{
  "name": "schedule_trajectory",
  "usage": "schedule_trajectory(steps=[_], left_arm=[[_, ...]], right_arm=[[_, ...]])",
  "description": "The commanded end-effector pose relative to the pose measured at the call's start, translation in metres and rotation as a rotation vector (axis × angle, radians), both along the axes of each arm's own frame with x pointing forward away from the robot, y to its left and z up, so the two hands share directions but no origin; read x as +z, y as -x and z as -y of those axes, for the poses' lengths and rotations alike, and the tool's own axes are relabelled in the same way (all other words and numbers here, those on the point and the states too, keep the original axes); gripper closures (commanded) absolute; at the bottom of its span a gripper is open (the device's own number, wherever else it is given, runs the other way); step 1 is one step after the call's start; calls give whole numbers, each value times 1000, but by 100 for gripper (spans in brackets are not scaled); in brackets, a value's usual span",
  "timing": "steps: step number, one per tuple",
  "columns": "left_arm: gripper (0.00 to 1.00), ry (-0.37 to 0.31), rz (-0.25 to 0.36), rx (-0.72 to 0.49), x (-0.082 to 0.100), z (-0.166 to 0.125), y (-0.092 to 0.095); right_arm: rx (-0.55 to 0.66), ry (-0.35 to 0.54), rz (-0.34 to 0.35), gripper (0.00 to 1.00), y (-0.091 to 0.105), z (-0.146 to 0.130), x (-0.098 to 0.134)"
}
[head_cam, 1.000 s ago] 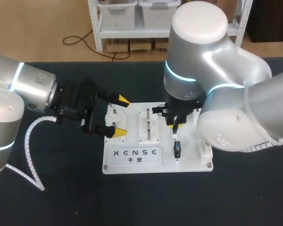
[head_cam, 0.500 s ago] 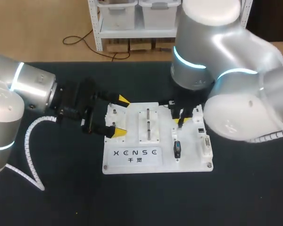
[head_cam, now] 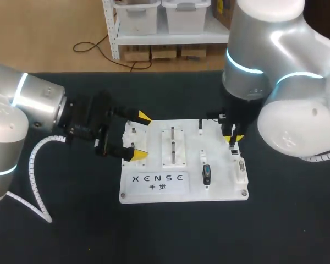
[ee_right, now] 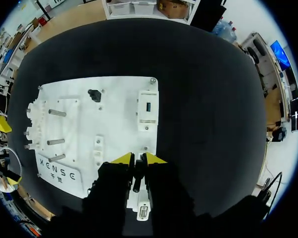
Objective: Insert the Ethernet cable into its matching sockets.
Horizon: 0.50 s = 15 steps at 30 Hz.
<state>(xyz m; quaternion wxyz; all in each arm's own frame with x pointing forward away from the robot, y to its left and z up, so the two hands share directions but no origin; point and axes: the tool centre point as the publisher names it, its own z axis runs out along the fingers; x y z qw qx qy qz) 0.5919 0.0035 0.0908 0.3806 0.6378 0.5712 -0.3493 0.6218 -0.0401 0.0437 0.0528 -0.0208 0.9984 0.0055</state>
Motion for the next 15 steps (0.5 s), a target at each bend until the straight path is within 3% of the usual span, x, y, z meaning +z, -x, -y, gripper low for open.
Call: schedule_trajectory(steps=[1, 15], left_arm=[[0, 5, 4, 2, -1, -1, 1], [0, 5, 4, 2, -1, -1, 1]], right_arm=[[1, 5, 1, 100, 1, 3, -4], [15, 34, 0, 100, -2, 9, -13]])
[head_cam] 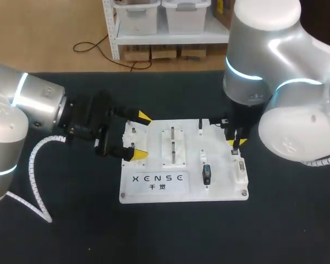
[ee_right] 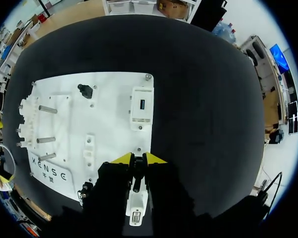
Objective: Insert the Ethernet cable into its matching sockets.
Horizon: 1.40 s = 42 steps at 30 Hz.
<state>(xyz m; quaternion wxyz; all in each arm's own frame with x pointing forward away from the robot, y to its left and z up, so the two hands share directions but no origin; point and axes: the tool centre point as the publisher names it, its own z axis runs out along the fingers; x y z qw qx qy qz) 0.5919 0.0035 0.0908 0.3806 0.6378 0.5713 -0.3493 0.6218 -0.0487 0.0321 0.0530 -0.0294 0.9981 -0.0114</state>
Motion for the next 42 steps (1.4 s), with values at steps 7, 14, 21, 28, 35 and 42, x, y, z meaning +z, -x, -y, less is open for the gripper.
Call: schedule_trajectory(steps=[7, 14, 21, 28, 35, 42], left_arm=[[0, 5, 4, 2, -1, -1, 1], [0, 5, 4, 2, -1, -1, 1], [0, 5, 4, 2, -1, -1, 1], [0, 5, 4, 2, -1, -1, 1], [0, 5, 4, 2, -1, -1, 1], [0, 5, 4, 2, -1, -1, 1]], right_arm=[[10, -1, 7, 100, -4, 0, -2], [18, -4, 4, 100, -5, -2, -4], [23, -1, -3, 100, -5, -1, -7], [23, 0, -15, 100, -3, 0, -14], [22, 0, -21, 100, -3, -1, -20], [17, 4, -26, 100, -3, -2, -27]])
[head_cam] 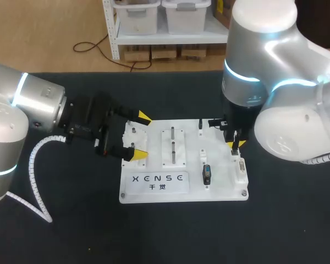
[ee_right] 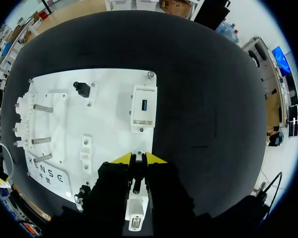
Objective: Insert the Ethernet cable into its matching sockets.
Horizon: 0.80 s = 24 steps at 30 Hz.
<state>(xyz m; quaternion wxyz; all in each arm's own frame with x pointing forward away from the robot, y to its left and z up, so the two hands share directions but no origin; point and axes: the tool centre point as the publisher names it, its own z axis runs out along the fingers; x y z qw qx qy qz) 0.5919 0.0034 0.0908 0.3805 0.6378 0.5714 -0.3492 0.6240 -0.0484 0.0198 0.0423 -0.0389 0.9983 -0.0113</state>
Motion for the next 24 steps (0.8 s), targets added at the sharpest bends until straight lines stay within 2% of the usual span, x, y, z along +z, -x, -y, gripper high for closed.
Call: schedule_trajectory(steps=[1, 10, 16, 17, 18, 24], left_arm=[[0, 5, 4, 2, -1, -1, 1], [0, 5, 4, 2, -1, -1, 1], [0, 5, 4, 2, -1, -1, 1], [0, 5, 4, 2, -1, -1, 1], [0, 5, 4, 2, -1, -1, 1], [0, 5, 4, 2, -1, -1, 1]], right_arm=[[-2, 4, -4, 100, 0, -2, -16], [-13, 19, -13, 100, 3, 1, -24], [-13, 33, 0, 100, 2, 2, -20], [-16, 36, 3, 56, 3, 3, -18], [-24, 25, 11, 0, 2, 4, -17], [-24, 25, 11, 0, 2, 4, -17]])
